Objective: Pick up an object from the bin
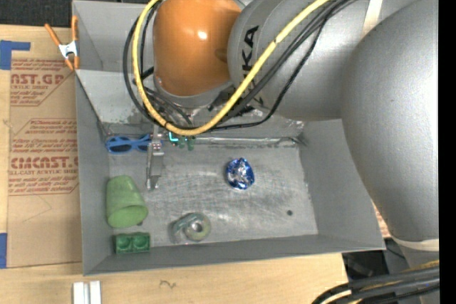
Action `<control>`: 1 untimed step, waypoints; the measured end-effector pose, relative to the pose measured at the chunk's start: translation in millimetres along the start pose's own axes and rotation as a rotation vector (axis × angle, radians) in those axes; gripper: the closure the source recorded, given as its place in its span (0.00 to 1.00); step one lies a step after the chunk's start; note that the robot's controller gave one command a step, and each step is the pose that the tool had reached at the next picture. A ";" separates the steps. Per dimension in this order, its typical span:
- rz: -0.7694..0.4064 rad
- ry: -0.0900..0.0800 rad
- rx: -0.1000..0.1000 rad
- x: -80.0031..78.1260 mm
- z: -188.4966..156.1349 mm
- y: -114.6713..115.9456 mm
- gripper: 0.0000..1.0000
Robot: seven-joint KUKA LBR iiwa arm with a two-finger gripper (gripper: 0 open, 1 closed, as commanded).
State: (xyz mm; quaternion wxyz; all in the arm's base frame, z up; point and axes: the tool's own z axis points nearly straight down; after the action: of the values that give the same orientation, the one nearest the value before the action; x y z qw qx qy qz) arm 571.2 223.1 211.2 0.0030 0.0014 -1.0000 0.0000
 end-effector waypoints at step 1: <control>0.022 0.004 0.002 64.2 97.3 1.5 0.00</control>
Offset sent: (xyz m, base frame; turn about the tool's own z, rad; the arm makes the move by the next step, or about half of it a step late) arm -0.0606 0.0007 -0.0915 0.0242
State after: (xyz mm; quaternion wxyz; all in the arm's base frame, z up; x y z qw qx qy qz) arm 506.4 224.4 114.3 0.0052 -0.0097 -0.9999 0.0011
